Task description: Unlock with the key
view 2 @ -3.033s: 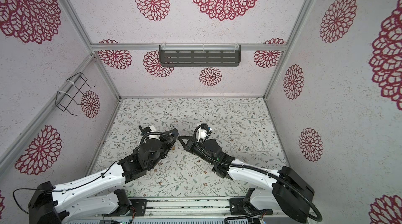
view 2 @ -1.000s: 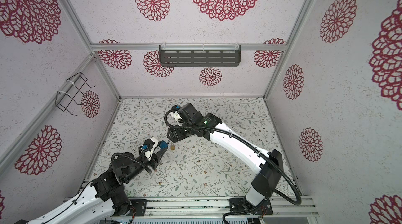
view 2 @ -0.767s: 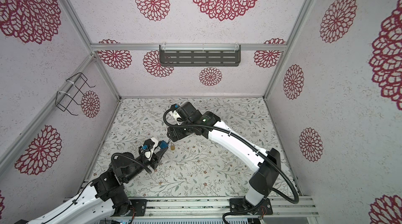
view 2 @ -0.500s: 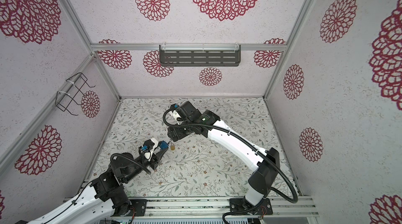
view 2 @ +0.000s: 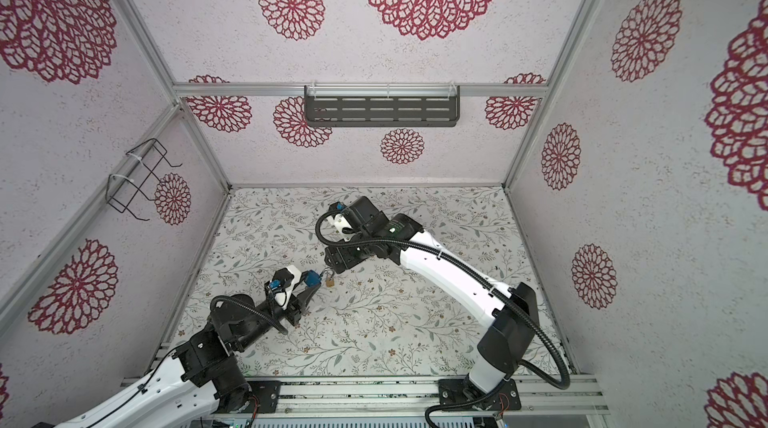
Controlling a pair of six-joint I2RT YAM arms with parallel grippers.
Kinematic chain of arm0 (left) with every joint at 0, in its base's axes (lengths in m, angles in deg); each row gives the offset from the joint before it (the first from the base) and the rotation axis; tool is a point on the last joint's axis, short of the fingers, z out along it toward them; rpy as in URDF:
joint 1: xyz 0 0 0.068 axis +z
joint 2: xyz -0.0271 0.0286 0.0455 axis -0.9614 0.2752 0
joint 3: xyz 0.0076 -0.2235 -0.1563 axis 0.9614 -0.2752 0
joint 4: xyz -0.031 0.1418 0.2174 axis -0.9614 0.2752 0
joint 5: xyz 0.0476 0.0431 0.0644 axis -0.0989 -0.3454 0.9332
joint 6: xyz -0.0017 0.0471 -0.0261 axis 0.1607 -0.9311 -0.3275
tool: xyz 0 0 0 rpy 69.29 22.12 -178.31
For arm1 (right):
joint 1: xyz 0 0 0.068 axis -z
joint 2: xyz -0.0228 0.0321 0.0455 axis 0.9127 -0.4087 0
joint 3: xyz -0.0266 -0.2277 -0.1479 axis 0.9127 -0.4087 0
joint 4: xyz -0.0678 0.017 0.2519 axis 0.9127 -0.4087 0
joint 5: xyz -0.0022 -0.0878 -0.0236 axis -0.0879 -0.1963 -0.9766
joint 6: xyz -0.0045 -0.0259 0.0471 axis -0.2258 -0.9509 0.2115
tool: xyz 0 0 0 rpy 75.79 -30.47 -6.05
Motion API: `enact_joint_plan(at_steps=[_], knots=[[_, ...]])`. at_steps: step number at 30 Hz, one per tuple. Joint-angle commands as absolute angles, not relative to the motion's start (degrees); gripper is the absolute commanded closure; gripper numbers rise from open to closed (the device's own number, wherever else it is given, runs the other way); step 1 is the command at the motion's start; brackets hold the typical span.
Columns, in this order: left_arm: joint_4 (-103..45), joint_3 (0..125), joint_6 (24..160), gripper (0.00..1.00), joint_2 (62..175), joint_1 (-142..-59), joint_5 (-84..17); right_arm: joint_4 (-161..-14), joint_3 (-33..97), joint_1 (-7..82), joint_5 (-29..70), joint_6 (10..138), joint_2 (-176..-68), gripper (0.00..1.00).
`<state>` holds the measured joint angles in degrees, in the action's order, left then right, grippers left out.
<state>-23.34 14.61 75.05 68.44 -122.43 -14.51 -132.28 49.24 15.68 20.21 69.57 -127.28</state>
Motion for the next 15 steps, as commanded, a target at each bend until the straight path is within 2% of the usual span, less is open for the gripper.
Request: enact_joint_plan(at_steps=[1, 7, 15], knots=[[-28.92, 14.38, 75.66, 1.00, 67.76, -122.81, -13.01, -130.88, 48.20, 16.09, 22.61, 69.23, -123.38, 0.17], [-29.96, 14.25, 76.17, 1.00, 69.18, -122.82, -12.13, -126.51, 43.93, 17.38, 26.21, 70.41, -119.90, 0.16], [-28.87, 16.92, 81.78, 1.00, 71.90, -122.82, -12.37, -118.84, 31.99, 22.86, 25.28, 73.85, -112.98, 0.15]])
